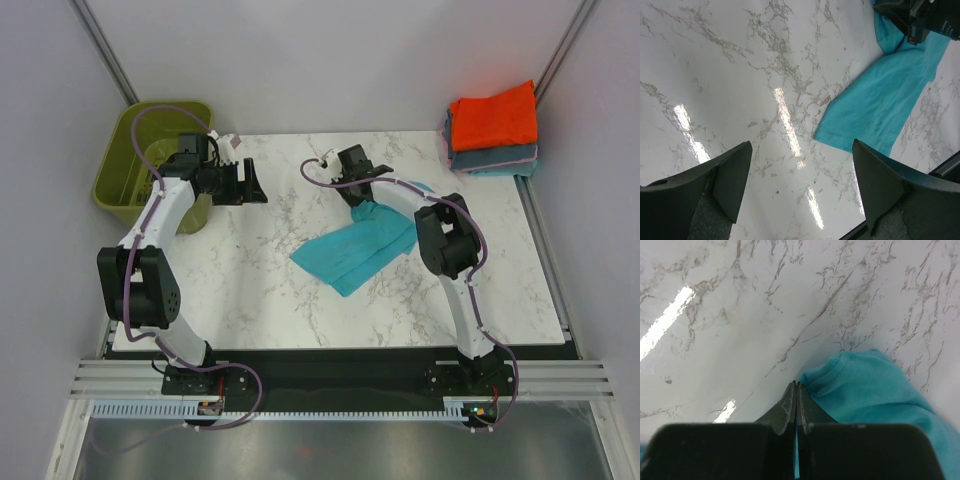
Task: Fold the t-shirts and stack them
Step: Flatten the tshirt out
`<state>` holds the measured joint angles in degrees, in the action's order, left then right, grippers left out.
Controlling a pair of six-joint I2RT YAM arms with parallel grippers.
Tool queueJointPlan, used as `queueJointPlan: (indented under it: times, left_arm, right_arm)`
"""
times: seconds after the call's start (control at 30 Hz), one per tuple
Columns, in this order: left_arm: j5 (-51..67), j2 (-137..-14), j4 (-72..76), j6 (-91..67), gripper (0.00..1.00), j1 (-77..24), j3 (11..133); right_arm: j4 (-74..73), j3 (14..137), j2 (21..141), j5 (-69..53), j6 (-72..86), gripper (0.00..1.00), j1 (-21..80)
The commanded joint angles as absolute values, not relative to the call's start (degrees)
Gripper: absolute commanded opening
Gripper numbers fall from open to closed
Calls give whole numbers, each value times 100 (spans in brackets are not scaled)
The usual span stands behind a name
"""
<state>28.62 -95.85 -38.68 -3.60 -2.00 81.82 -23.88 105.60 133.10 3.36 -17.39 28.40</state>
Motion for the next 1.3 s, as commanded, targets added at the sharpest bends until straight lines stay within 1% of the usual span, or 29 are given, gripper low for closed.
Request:
queueJointPlan:
  times: [0.0, 0.2, 0.47, 0.53, 0.57, 0.6, 0.63, 0.67, 0.7, 0.87, 0.97, 1.27]
  left_arm:
    - [2865, -9545, -3709, -466, 89, -211, 8376]
    - [2813, -9633, -3674, -501, 89, -211, 8472]
    - [2804, -9694, -3639, -562, 89, -220, 8561]
    - [2795, -9694, -3630, -580, 89, -220, 8552]
    - [2795, -9694, -3630, -589, 89, -220, 8543]
    - [2804, -9703, -3612, -615, 89, -220, 8543]
    - [2821, -9703, -3621, -641, 89, -220, 8552]
    - [2865, -9703, -3612, -650, 89, -220, 8569]
    - [2865, -9686, -3604, -650, 89, -220, 8561]
    - [2830, -9598, -3604, -642, 89, -220, 8508]
    - [2874, -9554, -3586, -650, 89, -220, 8411]
    - [2769, -9501, -3577, -580, 89, -220, 8323]
  right_arm:
    - [-2408, 11038, 12965, 378, -1942, 0, 2883]
    - [-2593, 11925, 12140, 237, -2329, 0, 2900]
    - [-2558, 12523, 11339, 211, -2504, 0, 3058]
    - [-2444, 12639, 11242, 411, -2698, 0, 3146]
    - [-2443, 12621, 11224, 509, -2698, 3, 3181]
    - [-2452, 12438, 11232, 588, -2655, 34, 3190]
    - [-2461, 12263, 11232, 728, -2498, 55, 3199]
    - [-2504, 12069, 11285, 747, -2418, 67, 3191]
    - [-2688, 11780, 11329, 764, -2321, 72, 3199]
    - [-3059, 11382, 11820, 422, -1487, 74, 3076]
    - [-3085, 11417, 12171, 387, -1476, 74, 3076]
    - [-3111, 12409, 13437, 624, -1635, 73, 3015]
